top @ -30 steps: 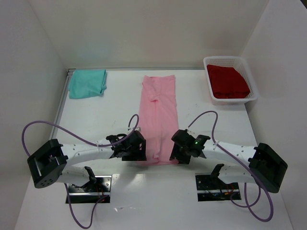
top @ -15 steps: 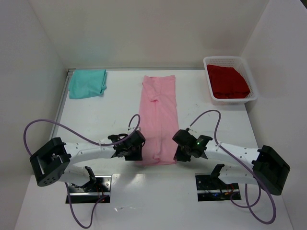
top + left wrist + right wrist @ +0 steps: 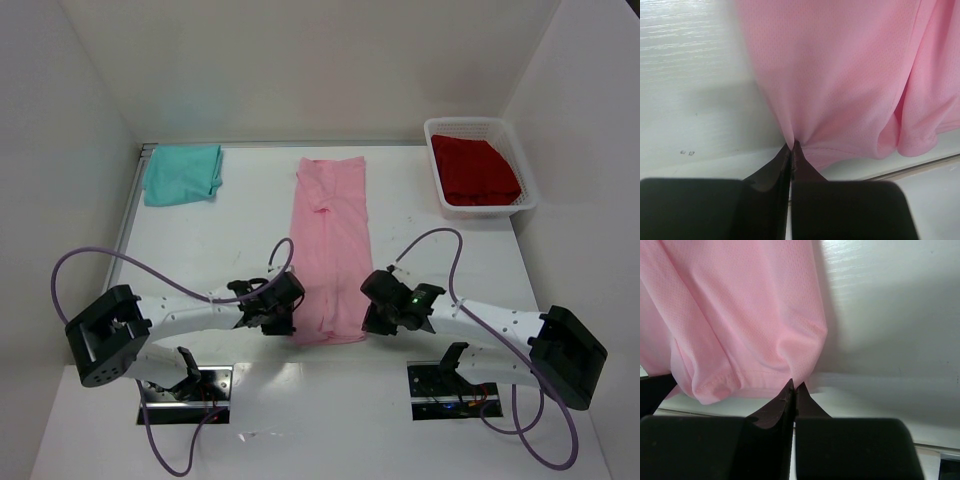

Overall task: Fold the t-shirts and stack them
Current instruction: Grab the bottom of the folded rectangular tshirt with both arms, then fold the folded rectangular tshirt in 1/3 of the way

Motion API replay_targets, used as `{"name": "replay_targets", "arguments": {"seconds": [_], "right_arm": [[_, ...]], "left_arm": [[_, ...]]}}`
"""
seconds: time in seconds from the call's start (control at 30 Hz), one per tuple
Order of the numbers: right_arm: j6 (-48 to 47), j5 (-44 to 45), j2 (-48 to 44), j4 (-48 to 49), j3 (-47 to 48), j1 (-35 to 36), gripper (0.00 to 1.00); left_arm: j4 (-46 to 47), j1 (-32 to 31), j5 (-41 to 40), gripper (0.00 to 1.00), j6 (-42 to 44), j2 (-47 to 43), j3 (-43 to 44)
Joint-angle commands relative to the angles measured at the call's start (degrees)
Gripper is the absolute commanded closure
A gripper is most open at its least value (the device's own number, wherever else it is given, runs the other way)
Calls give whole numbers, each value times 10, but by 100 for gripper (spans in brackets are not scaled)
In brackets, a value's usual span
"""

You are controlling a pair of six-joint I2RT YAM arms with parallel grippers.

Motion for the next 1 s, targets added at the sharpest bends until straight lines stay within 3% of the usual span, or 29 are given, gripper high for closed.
{"name": "replay_targets", "arguments": {"seconds": [0.0, 0.27, 0.43, 0.7, 0.97], "right_arm": [[-11, 31, -7, 25, 17, 5, 100], [-71, 106, -12, 27, 106, -15, 100], [-115, 125, -7, 54, 148, -60, 100], [-187, 123, 20, 161, 185, -201, 100], [-254, 105, 125, 237, 266, -232, 100]], "left_arm": [[-46, -2, -16, 100, 11, -15, 29], [-81, -2, -114, 100, 69, -65, 132], [-44, 37, -121, 100, 126, -60, 172], [37, 129, -109, 100, 196, 17, 235], [96, 203, -57, 100, 245, 155, 325]]}}
